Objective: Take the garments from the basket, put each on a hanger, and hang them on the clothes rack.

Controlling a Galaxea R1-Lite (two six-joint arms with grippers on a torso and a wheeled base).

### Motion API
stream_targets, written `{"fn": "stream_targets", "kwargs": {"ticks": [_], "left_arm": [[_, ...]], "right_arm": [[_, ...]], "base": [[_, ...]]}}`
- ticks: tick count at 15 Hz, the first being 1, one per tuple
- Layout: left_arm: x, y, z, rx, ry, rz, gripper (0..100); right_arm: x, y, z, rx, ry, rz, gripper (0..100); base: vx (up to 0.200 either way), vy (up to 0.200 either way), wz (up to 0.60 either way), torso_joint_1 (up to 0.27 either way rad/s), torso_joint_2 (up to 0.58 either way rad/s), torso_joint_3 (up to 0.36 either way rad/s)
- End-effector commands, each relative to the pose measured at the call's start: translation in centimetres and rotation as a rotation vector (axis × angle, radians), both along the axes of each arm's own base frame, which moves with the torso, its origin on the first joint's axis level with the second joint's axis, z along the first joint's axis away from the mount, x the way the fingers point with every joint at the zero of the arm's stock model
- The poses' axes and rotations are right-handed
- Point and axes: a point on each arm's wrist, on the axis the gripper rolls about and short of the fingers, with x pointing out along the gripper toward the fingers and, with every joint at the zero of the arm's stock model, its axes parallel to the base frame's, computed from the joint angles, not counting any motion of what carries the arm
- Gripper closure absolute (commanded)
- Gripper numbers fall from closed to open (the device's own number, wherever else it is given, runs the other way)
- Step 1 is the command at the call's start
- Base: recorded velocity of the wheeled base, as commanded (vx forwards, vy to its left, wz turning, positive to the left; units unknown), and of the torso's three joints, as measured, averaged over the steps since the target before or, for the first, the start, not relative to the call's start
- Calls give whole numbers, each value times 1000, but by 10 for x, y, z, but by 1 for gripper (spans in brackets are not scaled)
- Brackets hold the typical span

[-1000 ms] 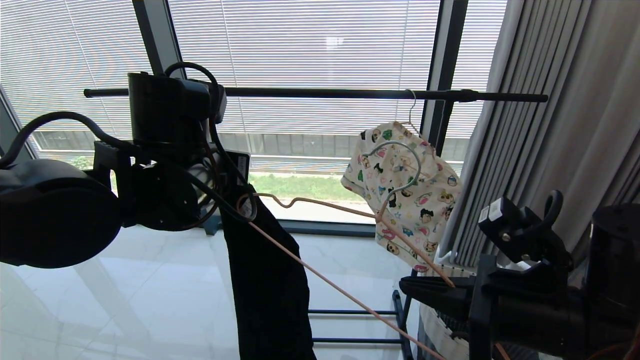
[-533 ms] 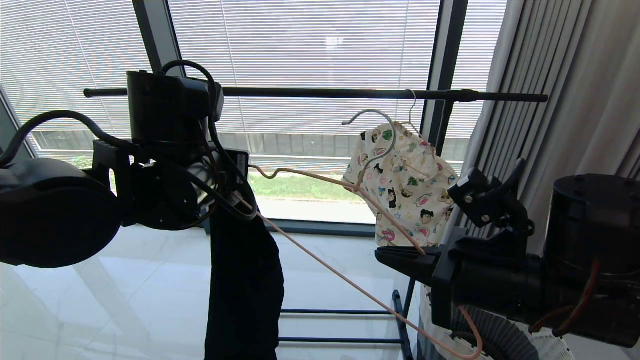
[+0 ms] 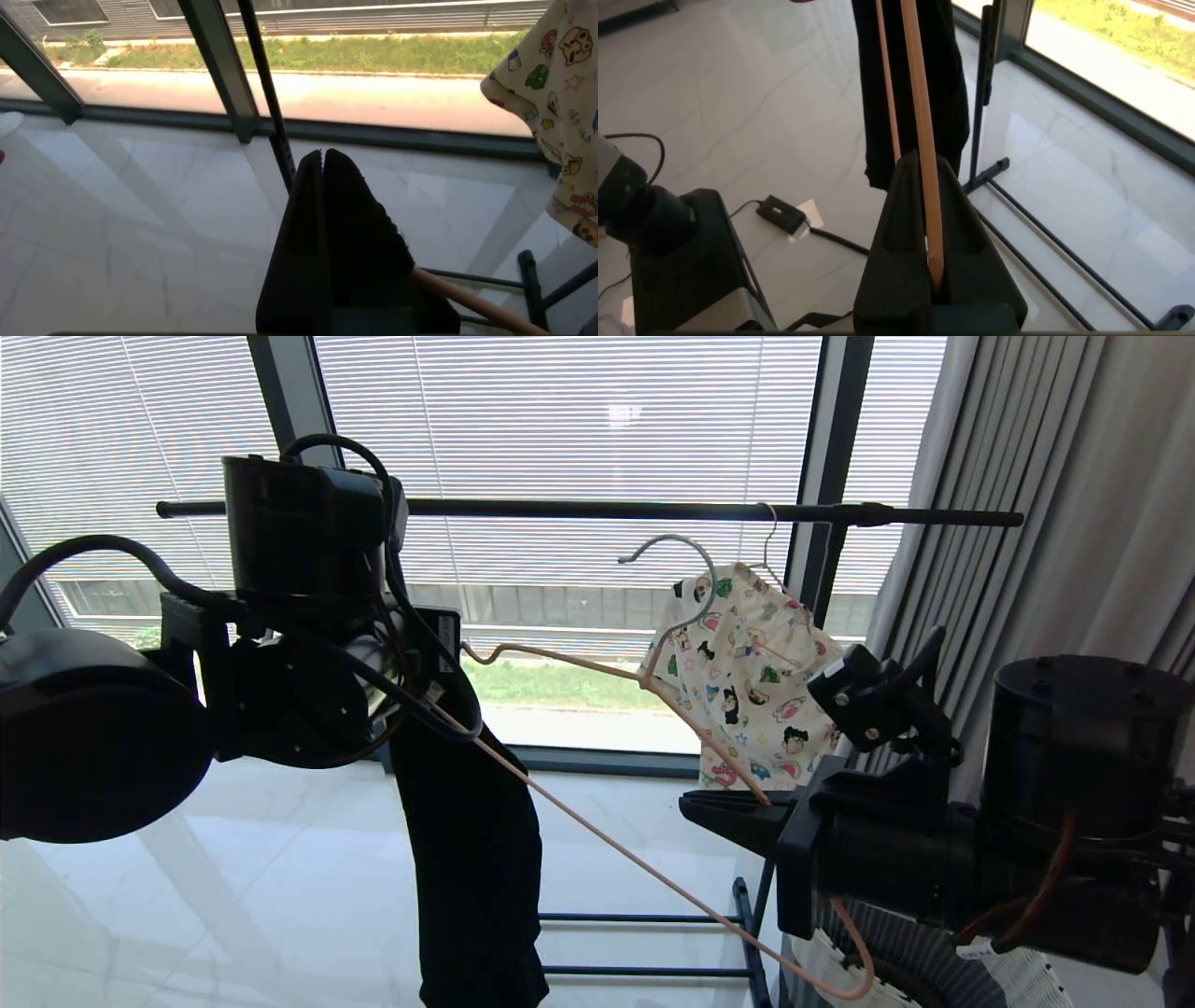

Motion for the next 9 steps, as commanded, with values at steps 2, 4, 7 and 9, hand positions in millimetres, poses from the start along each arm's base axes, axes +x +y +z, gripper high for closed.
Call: {"fn": "stream_targets", "kwargs": {"ticks": [2,4,7,9], "left_arm": [[-9,-10,3,-4,-7,-45,100],[-11,-13,3,-4,-7,-55,100],[-20,-21,6,-11,-18,-95,100],[-18,-17,9,-11,-27,-62,100]], "right_arm": [[0,14,-2,-4,4,31,100],[-2,22,-5,-12,12,49,100],[7,32,-11,-14,27,10,100],[11,35,-13,-13,26,-63,100]], "base": [[0,0,0,0,0,0],[0,0,0,0,0,0],[0,0,0,0,0,0],[0,0,0,0,0,0]]}}
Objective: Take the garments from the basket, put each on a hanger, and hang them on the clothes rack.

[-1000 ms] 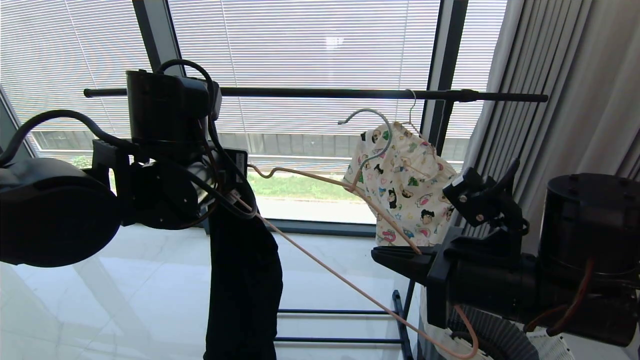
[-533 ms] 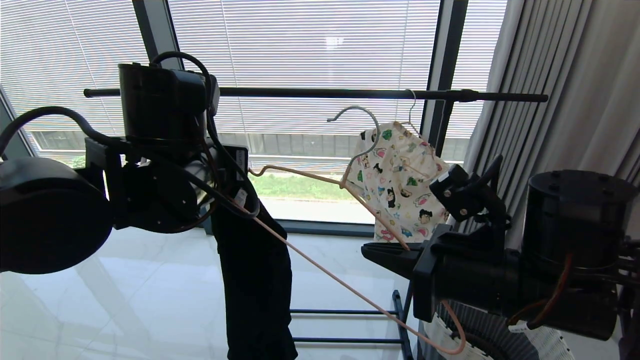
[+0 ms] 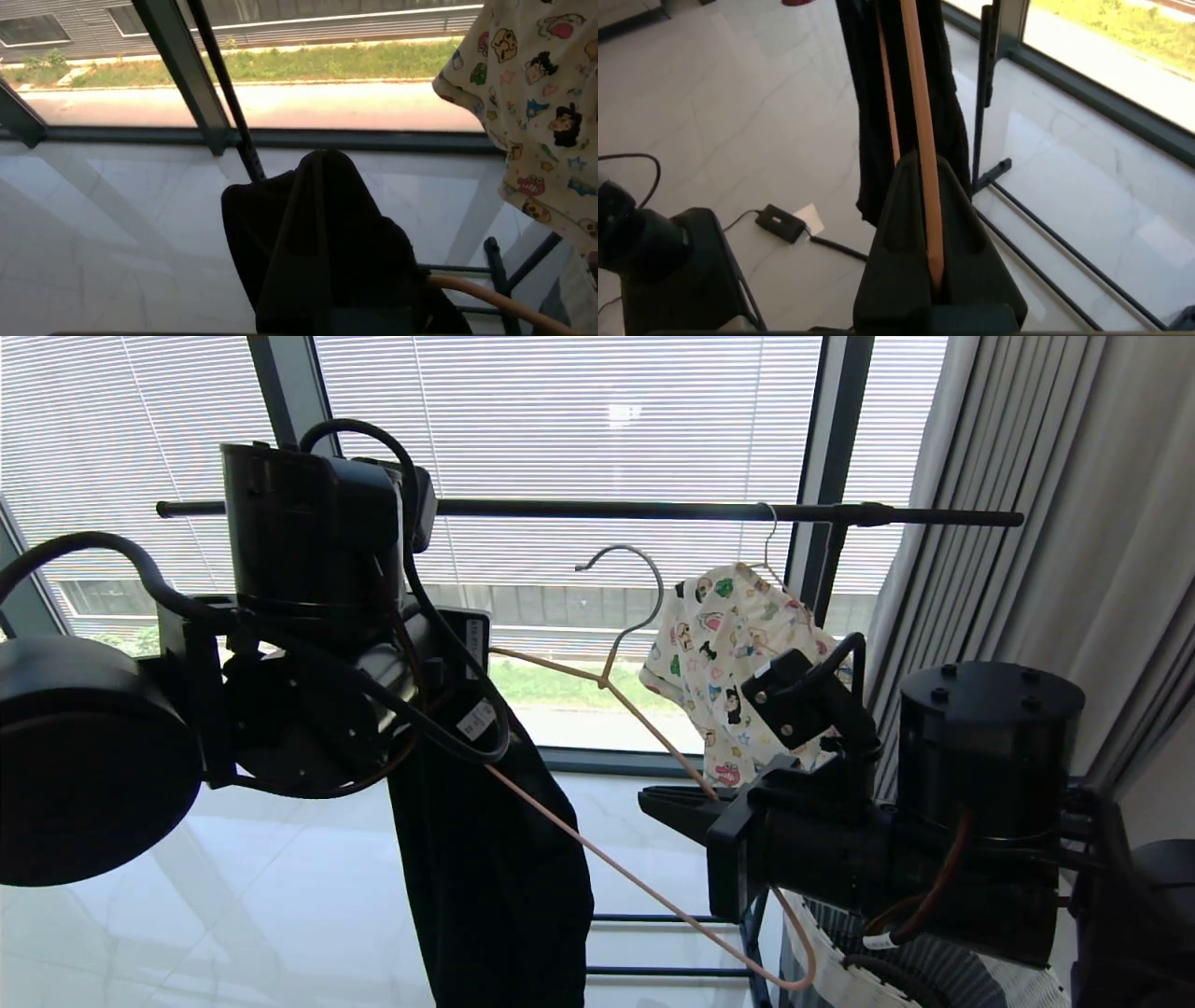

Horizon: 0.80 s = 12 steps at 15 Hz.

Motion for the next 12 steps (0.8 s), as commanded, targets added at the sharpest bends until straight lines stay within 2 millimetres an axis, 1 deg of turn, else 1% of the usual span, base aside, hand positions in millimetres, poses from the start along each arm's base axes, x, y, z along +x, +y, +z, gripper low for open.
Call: {"fn": "stream_targets", "kwargs": {"ticks": [1,3,6,7,9,12], "left_arm": [[4,10,4,-4,-14,50,100],[10,22,5,-7,-19,102,100],[11,27,9,-22,-44,119,100],[9,24,9,-21,-43,106,100],[-3,9,11,-26,-48,40,100],[-17,-13,11,-33,-46,-49,100]], "right_arm": [[4,3,-5,-13,8,-22,100],[4,-1,0,3,0,-41,100],[9,-9,6,17,-13,-83,100],[11,-10,6,18,-14,-89,100],[11,-8,4,14,-11,-86,100],[14,1,7,25,-18,-76,100]], "base": [[0,0,0,0,0,0],[0,0,0,0,0,0],[0,0,0,0,0,0],[0,0,0,0,0,0],[0,0,0,0,0,0],[0,0,0,0,0,0]]}}
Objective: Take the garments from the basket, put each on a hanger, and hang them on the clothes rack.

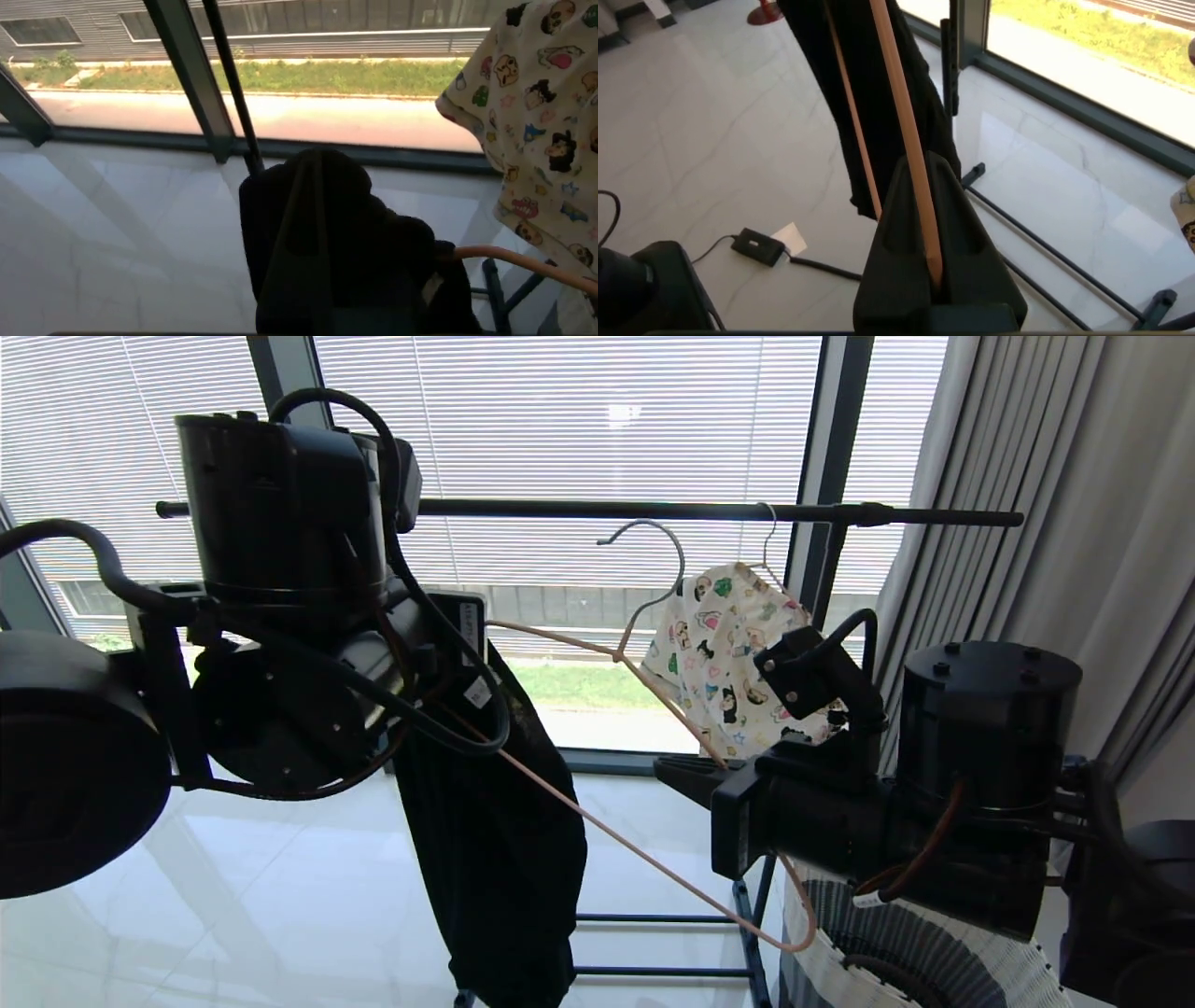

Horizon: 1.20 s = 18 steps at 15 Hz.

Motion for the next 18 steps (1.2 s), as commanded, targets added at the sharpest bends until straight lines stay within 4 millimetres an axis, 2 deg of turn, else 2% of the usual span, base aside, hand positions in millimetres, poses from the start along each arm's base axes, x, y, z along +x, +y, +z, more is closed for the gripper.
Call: {"fn": "stream_targets", "kwargs": {"ticks": [1,4,8,10,14,15,18], "left_arm": [[-11,-15,0,-20,-3,-62,100],[-26,-32,0,-45,-3,-135,100],[-37,-42,1,-56,-4,-187,100],[-38,-42,1,-53,-3,-187,100],[-48,-25,-3,-41,9,-183,100],[-52,-21,0,-50,-1,-186,0],[-65,-7,14,-71,-34,-224,0]], "right_arm": [[2,8,1,5,-4,9,100],[4,17,1,10,-7,23,100],[0,29,1,12,-9,50,100],[0,29,1,12,-9,52,100],[1,27,2,9,-17,1,100],[1,27,1,7,-17,-5,100],[5,24,3,12,-31,-32,100]], "base": [[0,0,0,0,0,0],[0,0,0,0,0,0],[0,0,0,0,0,0],[0,0,0,0,0,0],[0,0,0,0,0,0],[0,0,0,0,0,0],[0,0,0,0,0,0]]}}
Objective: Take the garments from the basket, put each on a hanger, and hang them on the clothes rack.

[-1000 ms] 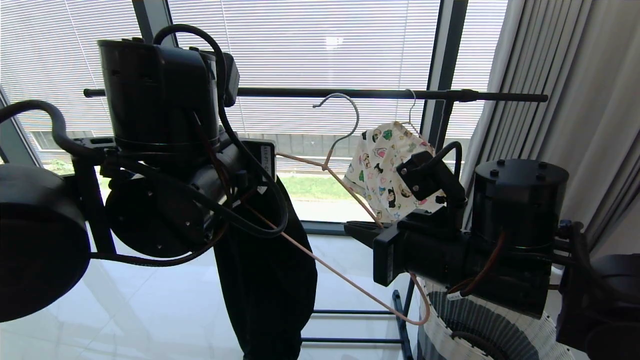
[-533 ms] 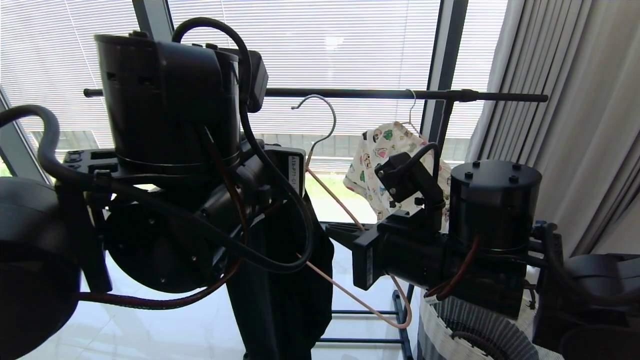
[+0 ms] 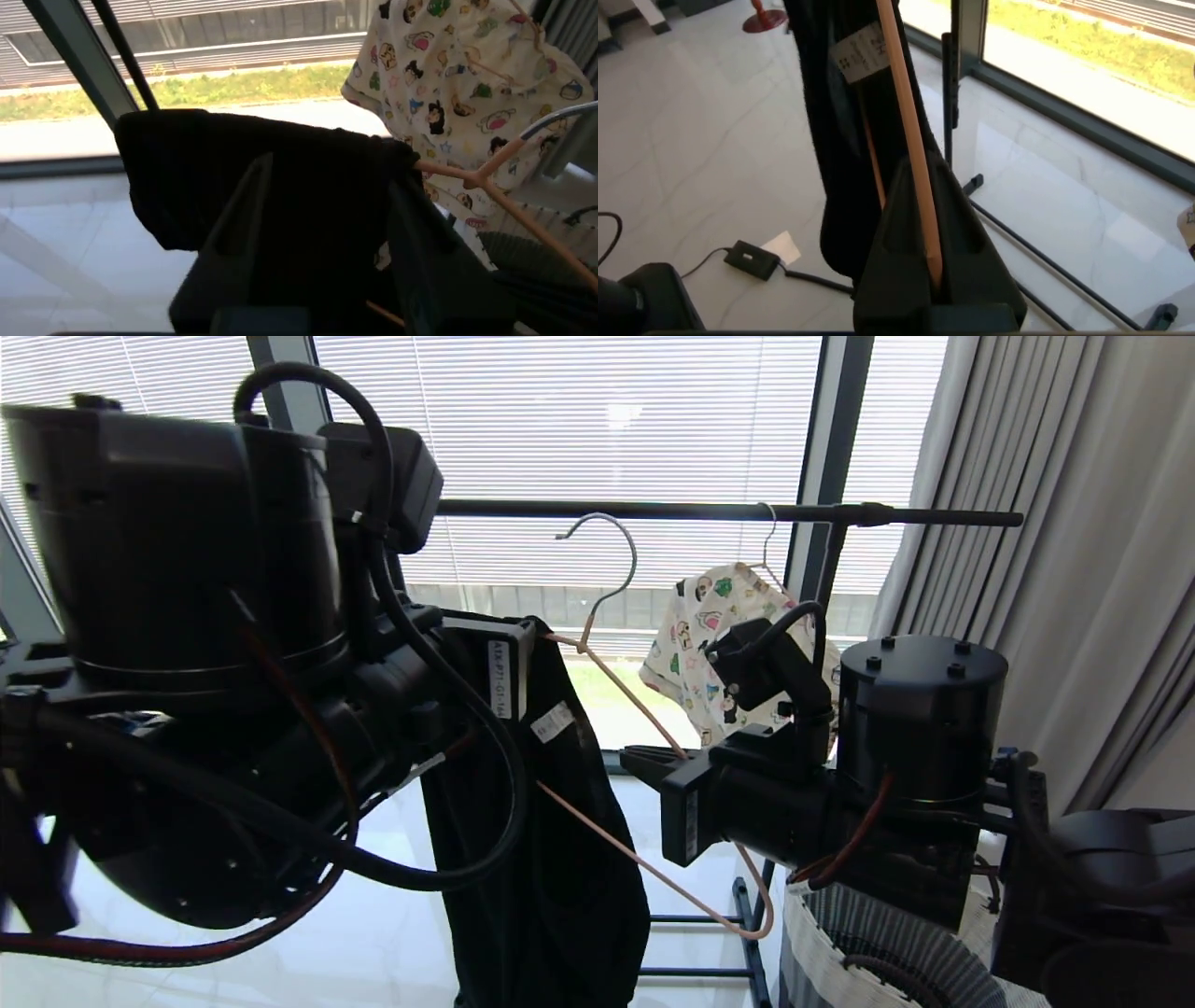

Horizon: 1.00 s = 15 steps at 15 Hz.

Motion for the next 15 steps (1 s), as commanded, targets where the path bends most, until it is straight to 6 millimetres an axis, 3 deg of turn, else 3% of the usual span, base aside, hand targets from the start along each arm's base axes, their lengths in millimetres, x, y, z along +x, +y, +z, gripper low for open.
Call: {"fn": "stream_targets", "kwargs": {"ticks": [1,3,5,9,11,15], "left_arm": [[-15,17,13,-15,-32,-15,0],[-25,27,16,6,-42,-48,0],[-33,52,6,117,-35,-126,0],[-53,86,-32,265,-20,-510,0],[-63,91,-54,359,-9,-657,0],[-74,77,-78,381,54,-864,0]], "right_arm": [[4,-4,2,9,-16,-26,100],[11,-12,3,0,-42,-59,100],[11,-35,1,-63,-102,-51,100],[-27,-78,-21,-194,-169,143,100],[-42,-92,-30,-233,-199,223,100],[-54,-91,-39,-276,-232,304,100]], "base": [[0,0,0,0,0,0],[0,0,0,0,0,0],[0,0,0,0,0,0],[0,0,0,0,0,0],[0,0,0,0,0,0],[0,0,0,0,0,0]]}}
